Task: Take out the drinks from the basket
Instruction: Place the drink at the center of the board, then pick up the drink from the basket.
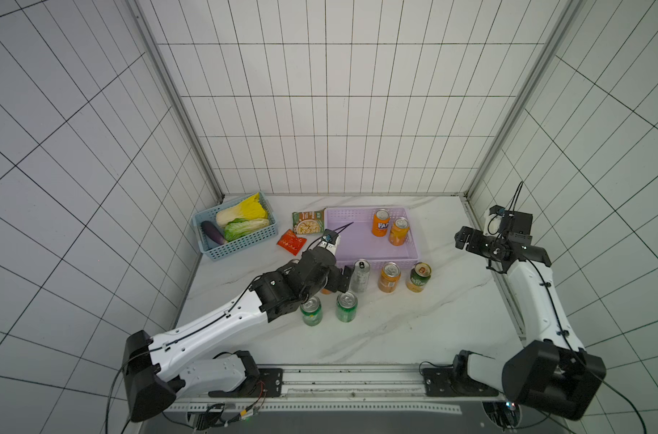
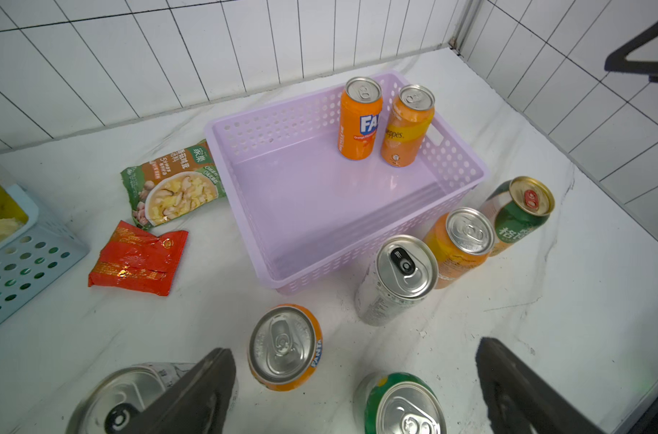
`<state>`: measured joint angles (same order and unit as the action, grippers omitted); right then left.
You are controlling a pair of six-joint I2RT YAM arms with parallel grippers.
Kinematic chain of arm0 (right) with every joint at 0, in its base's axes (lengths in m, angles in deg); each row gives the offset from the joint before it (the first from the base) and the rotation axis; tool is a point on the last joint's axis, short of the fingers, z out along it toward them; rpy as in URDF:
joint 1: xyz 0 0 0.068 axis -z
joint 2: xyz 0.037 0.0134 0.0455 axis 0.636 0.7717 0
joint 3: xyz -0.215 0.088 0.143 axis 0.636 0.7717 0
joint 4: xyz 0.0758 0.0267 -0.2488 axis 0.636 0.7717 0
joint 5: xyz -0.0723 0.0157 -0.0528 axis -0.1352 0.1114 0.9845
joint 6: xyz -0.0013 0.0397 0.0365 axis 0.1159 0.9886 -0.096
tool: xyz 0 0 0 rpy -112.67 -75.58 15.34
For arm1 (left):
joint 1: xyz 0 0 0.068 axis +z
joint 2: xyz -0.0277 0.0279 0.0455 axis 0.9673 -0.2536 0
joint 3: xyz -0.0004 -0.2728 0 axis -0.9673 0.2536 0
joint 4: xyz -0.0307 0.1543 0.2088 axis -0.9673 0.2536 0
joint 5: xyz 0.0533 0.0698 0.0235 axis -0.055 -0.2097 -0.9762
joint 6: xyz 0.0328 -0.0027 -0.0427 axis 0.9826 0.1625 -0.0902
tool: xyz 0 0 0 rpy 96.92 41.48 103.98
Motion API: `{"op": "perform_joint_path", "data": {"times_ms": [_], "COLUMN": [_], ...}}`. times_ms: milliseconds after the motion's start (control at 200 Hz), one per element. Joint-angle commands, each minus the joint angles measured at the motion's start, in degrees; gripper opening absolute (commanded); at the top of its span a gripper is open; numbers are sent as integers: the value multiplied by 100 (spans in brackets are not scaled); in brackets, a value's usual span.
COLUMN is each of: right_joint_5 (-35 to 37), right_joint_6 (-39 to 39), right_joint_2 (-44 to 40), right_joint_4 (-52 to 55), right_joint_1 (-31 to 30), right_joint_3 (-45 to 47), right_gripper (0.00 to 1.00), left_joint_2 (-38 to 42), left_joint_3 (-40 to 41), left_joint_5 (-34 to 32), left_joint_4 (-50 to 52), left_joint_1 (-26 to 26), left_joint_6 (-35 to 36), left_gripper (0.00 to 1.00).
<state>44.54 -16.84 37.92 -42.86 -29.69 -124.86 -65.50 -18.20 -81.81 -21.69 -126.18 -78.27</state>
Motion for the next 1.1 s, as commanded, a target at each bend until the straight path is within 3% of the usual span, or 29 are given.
{"op": "perform_joint_path", "data": {"times_ms": [0,140,495,690,950,1094], "right_joint_5": [-87,-102,-147,-330,-1038,-964], "right_joint_6": [51,48,26,11,232,211], "right_joint_2": [29,28,64,117,417,612], "right_joint_4": [-52,-52,-52,-78,-280,-232], "right_joint_1": [74,70,70,73,19,-287], "right_joint_3": [141,148,150,126,142,-41], "right_gripper": [99,99,99,99,99,99], "left_joint_2": [193,239,124,97,175,186], "left_joint_3": [-283,-468,-303,131,339,345], "left_joint_5": [832,1760,2528,2245,2798,3054], "left_joint_4": [221,260,-52,-373,-618,-638], "left_joint_1": [625,1674,3653,4065,4488,4677], "left_joint_6": [213,318,564,704,381,270], "left_gripper": [98,98,98,98,98,98]}}
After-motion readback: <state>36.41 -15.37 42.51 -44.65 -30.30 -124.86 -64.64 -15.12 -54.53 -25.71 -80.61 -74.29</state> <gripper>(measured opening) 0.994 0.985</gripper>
